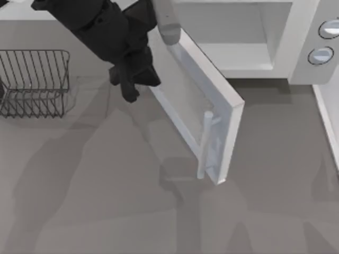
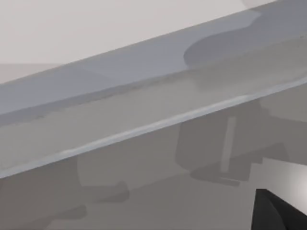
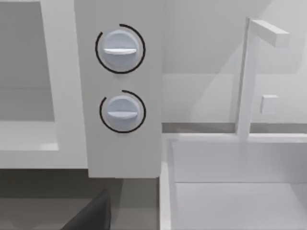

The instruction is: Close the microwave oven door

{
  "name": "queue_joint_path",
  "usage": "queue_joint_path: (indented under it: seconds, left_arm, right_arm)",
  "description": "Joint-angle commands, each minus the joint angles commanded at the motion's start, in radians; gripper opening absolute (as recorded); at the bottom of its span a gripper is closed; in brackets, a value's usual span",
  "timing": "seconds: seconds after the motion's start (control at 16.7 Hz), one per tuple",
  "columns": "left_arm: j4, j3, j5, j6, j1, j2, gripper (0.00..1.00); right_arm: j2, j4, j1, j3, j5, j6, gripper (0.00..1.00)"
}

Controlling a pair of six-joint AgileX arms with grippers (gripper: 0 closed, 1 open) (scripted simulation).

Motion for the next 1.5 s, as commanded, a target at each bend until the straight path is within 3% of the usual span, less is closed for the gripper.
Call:
queue_joint_path:
  seconds: [1.5]
  left_arm:
    - [0.02, 0.075, -0.03, -0.094, -0.084, 0.059, 0.0]
  right_arm:
    - [0.0, 0.0, 0.0, 0.0, 0.0, 0.0, 1.0]
